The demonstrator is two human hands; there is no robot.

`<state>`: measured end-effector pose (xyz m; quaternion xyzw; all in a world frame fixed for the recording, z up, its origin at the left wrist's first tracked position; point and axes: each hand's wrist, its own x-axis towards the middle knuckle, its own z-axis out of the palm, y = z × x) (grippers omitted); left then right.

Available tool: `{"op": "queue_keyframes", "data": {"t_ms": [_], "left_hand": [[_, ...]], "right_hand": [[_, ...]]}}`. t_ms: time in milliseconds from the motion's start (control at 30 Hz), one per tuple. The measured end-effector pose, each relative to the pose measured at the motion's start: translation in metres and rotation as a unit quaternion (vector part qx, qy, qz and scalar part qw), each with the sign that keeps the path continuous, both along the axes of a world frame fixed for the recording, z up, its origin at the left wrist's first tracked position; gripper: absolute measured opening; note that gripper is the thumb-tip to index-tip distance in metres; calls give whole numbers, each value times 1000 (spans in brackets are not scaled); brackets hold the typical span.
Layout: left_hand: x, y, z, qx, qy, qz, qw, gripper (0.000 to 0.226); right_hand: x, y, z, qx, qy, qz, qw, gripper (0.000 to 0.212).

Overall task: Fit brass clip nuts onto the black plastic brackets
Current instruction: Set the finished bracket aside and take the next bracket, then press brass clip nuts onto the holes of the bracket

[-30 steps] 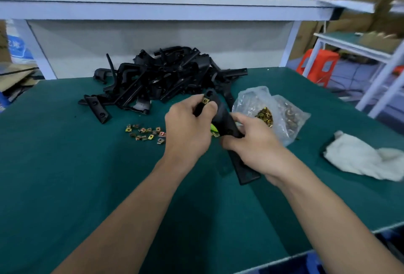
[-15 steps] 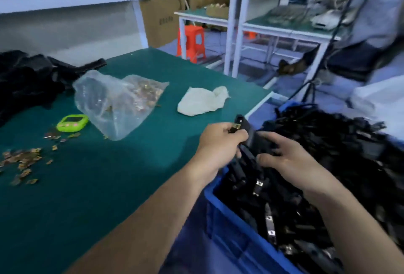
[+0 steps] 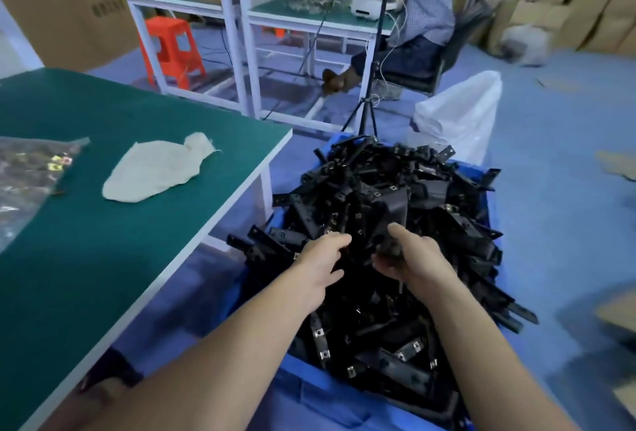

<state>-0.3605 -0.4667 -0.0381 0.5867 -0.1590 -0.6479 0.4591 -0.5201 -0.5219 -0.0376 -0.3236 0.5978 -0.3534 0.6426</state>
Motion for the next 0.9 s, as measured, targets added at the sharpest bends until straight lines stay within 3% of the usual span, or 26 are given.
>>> {"op": "queue_keyframes", "data": {"t_ms": [100,300,400,500,733,833,900], "left_hand": [[-2,-2,-11,27,-19,-9,999,48],[11,6,-31,11,-35,6,999,39],[22,10,-26,-44,-104,26,993,24],[43,17,3,-109,-200,30,973,30],[134,58,104,-205,-437,139,865,32],[189,104,135,-205,-527,193,802,26],[223,146,148,-201,-566,239,763,24]], "right_hand": [[18,-3,-22,41,61,7,997,25],[61,34,-36,50,-2,-42,998,9],[86,55,-21,4,-52,16,999,14],[114,63,9,-44,-91,34,994,20],[216,82,95,-161,-123,124,971,15],[278,107,116,-228,-112,204,945,25],[319,134,123,-259,-118,284,916,19]]}}
